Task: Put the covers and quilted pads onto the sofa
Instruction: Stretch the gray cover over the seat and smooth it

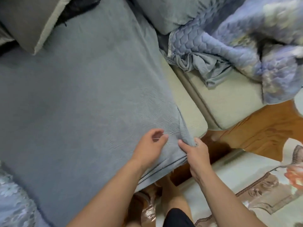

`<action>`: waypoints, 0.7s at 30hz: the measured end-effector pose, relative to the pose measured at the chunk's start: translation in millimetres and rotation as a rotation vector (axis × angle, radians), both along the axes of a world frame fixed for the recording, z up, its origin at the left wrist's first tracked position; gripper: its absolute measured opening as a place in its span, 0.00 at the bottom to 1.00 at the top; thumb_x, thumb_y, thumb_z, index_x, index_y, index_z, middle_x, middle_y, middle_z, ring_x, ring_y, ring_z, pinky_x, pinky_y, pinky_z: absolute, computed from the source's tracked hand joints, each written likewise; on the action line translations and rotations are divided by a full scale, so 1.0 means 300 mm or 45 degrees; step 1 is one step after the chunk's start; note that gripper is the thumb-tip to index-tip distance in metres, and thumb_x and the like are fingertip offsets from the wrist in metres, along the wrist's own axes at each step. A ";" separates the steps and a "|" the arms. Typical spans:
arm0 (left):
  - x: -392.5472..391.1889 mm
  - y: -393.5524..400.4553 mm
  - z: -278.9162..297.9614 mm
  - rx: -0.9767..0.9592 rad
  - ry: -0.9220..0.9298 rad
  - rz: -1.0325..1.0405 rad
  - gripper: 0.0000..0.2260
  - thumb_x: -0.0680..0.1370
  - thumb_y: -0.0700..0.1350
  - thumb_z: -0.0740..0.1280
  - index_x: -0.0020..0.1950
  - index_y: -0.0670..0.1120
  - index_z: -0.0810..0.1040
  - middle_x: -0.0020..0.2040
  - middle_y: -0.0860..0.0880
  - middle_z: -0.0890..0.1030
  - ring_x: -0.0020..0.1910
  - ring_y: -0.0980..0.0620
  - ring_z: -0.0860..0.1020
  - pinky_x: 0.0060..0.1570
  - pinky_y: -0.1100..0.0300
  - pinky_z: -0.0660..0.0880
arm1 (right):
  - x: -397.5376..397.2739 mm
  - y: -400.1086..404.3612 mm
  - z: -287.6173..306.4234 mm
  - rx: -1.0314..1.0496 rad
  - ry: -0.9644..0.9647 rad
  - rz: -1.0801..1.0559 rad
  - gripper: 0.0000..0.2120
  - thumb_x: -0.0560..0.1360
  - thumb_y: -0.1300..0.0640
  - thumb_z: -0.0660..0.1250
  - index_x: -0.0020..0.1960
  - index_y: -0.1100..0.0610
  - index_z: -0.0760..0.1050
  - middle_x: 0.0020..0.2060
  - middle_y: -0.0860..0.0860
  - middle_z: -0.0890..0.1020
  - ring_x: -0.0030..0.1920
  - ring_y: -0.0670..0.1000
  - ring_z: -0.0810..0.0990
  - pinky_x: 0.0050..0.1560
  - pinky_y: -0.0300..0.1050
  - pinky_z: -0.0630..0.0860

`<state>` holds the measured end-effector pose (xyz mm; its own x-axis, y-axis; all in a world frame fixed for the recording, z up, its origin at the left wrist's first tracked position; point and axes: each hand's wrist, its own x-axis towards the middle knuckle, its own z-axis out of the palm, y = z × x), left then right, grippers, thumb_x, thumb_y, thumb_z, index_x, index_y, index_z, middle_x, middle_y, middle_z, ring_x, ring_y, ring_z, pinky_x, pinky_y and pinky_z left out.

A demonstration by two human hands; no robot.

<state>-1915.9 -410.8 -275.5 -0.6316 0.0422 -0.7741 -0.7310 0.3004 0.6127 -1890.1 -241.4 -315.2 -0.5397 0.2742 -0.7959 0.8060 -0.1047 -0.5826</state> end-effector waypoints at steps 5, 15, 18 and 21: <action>-0.115 0.202 -0.051 -0.280 0.019 -0.193 0.10 0.82 0.52 0.64 0.45 0.49 0.74 0.42 0.48 0.78 0.46 0.49 0.79 0.44 0.56 0.70 | 0.008 0.048 0.031 -0.571 -0.103 0.216 0.14 0.71 0.57 0.77 0.51 0.62 0.77 0.47 0.62 0.85 0.46 0.61 0.84 0.51 0.57 0.80; -0.019 0.125 0.129 0.210 -0.351 0.228 0.15 0.86 0.45 0.58 0.56 0.45 0.85 0.52 0.44 0.86 0.52 0.46 0.84 0.51 0.55 0.79 | -0.190 0.117 -0.037 -0.659 -0.459 0.257 0.39 0.66 0.27 0.70 0.65 0.55 0.79 0.60 0.56 0.82 0.57 0.53 0.82 0.59 0.55 0.80; -0.009 0.140 0.167 0.261 -0.405 0.349 0.14 0.85 0.42 0.59 0.58 0.42 0.84 0.54 0.43 0.86 0.52 0.46 0.85 0.47 0.58 0.81 | -0.250 0.047 0.031 -0.720 -0.449 0.516 0.25 0.74 0.36 0.69 0.60 0.55 0.82 0.56 0.52 0.85 0.59 0.53 0.83 0.63 0.54 0.78; -0.018 0.155 0.174 0.389 -0.451 0.540 0.14 0.80 0.39 0.62 0.61 0.32 0.79 0.53 0.38 0.82 0.49 0.41 0.80 0.42 0.60 0.80 | -0.262 0.028 0.061 -0.834 -0.344 0.535 0.11 0.81 0.54 0.64 0.52 0.59 0.83 0.49 0.56 0.87 0.51 0.55 0.85 0.55 0.51 0.81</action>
